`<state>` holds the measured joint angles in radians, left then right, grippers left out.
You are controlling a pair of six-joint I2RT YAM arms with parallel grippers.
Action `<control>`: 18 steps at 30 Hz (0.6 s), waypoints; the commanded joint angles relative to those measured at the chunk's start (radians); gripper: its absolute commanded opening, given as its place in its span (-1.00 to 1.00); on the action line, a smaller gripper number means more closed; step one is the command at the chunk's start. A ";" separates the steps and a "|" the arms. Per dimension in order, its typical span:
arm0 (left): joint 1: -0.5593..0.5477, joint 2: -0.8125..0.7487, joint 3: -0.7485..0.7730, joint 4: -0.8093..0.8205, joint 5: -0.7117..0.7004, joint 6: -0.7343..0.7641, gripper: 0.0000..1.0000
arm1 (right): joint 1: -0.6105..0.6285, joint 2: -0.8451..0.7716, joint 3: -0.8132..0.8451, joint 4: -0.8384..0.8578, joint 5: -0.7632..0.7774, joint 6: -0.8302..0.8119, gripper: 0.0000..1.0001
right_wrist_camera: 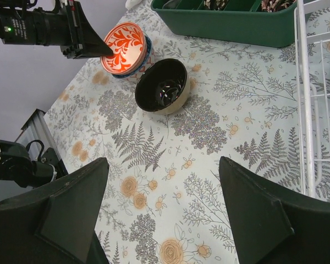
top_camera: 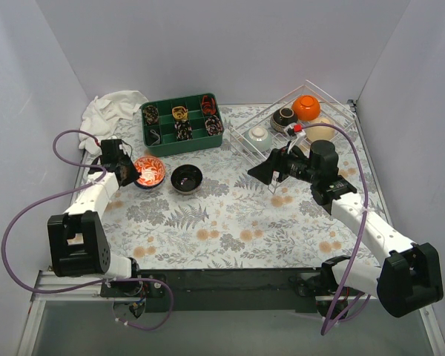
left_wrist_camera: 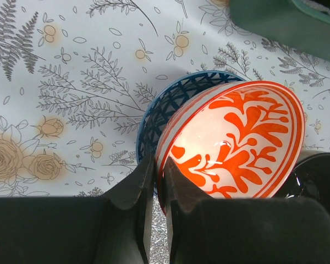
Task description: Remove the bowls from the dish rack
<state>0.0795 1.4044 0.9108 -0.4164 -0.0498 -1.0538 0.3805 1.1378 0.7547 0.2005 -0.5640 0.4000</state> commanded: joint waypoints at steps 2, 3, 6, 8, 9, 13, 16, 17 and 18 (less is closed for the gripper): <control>0.005 -0.002 -0.001 0.048 0.048 0.003 -0.85 | -0.003 -0.001 0.002 0.020 -0.008 -0.012 0.78; 0.005 -0.001 -0.003 0.050 0.048 0.003 -0.84 | -0.003 0.002 0.003 0.020 -0.010 -0.013 0.78; 0.006 -0.004 -0.007 0.042 0.076 0.003 -0.69 | -0.005 0.004 0.005 0.020 -0.008 -0.012 0.77; 0.005 -0.018 -0.012 0.042 0.068 0.005 -0.47 | -0.003 0.004 0.005 0.020 -0.007 -0.012 0.77; 0.005 -0.022 -0.012 0.045 0.067 0.003 -0.41 | -0.003 0.005 0.006 0.019 -0.004 -0.013 0.77; 0.005 -0.050 -0.018 0.048 0.064 0.005 -0.11 | -0.003 0.005 0.014 0.002 0.007 -0.021 0.77; 0.005 -0.080 -0.027 0.059 0.062 0.005 0.27 | -0.003 0.005 0.028 -0.015 0.029 -0.035 0.77; 0.005 -0.088 -0.029 0.059 0.032 0.006 0.37 | -0.003 0.005 0.032 -0.030 0.035 -0.039 0.77; 0.005 -0.096 -0.033 0.060 0.028 0.006 0.46 | -0.003 0.004 0.043 -0.039 0.055 -0.053 0.77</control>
<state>0.0830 1.3792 0.8909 -0.3817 0.0002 -1.0515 0.3805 1.1408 0.7551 0.1802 -0.5503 0.3855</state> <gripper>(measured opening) 0.659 0.885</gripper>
